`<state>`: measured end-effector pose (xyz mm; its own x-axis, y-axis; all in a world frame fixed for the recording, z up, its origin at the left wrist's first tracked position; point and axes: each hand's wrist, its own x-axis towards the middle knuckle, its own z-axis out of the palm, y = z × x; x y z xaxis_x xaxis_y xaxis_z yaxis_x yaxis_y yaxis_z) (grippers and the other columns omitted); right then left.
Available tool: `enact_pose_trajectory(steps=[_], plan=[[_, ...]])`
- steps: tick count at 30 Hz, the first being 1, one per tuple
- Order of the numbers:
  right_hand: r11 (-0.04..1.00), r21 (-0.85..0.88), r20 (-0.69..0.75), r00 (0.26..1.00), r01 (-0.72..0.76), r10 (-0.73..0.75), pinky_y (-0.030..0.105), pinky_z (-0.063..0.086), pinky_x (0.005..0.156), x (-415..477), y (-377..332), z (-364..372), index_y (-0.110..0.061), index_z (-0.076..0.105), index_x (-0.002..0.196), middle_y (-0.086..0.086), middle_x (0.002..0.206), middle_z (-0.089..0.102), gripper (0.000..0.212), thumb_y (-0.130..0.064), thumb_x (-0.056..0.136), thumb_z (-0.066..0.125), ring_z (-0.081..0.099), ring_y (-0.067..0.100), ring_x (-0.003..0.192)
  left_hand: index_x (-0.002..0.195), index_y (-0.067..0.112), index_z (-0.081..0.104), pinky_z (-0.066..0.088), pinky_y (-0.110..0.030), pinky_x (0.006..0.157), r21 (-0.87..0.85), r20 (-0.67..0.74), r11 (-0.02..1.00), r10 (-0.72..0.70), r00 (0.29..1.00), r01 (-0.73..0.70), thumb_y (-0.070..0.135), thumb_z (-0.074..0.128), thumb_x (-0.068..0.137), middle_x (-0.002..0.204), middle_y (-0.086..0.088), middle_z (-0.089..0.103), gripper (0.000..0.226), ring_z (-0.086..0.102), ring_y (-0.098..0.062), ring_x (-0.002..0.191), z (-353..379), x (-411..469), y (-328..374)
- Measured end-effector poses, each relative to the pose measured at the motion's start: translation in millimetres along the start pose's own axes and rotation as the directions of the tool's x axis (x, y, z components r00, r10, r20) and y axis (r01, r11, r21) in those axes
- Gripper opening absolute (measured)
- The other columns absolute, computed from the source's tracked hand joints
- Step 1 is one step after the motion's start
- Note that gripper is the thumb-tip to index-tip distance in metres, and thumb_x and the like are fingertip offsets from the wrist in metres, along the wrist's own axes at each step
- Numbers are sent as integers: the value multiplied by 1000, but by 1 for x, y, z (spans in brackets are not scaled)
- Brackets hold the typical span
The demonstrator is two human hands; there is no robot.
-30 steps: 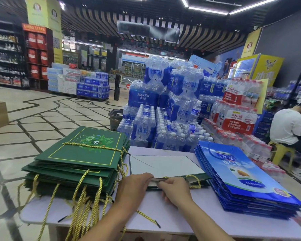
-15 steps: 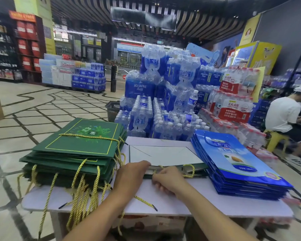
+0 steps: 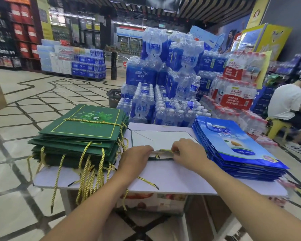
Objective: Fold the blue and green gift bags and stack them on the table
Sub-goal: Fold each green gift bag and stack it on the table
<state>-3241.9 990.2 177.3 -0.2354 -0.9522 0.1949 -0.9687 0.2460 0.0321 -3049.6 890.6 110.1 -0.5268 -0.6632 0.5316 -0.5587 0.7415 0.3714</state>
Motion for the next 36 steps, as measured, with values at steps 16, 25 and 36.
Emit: enact_pose_trajectory(steps=[16,25,36], plan=[[803,569,253,967,-178,35,33,58,62,82,3,-52,-7,70,91,5,71,57,17,-21,96,61,57,20,63,109,27,57,41,-35,83,19,163,991,124,979,-129,28,55,89,105,9,62,20,57,-22,94,-11,-3,11],[946,302,215,975,-122,57,40,48,81,108,-15,23,-16,62,76,3,86,65,51,-54,96,36,60,28,88,155,63,10,-1,-49,128,203,511,952,94,854,-227,71,17,101,173,1,5,55,-2,-26,160,5,6,0],[962,138,-11,971,-234,237,39,40,77,137,0,67,-11,69,101,12,110,70,54,-50,103,32,63,35,102,153,64,18,2,-47,128,177,530,964,78,844,-199,69,20,102,173,4,11,51,3,-23,159,11,10,-4]])
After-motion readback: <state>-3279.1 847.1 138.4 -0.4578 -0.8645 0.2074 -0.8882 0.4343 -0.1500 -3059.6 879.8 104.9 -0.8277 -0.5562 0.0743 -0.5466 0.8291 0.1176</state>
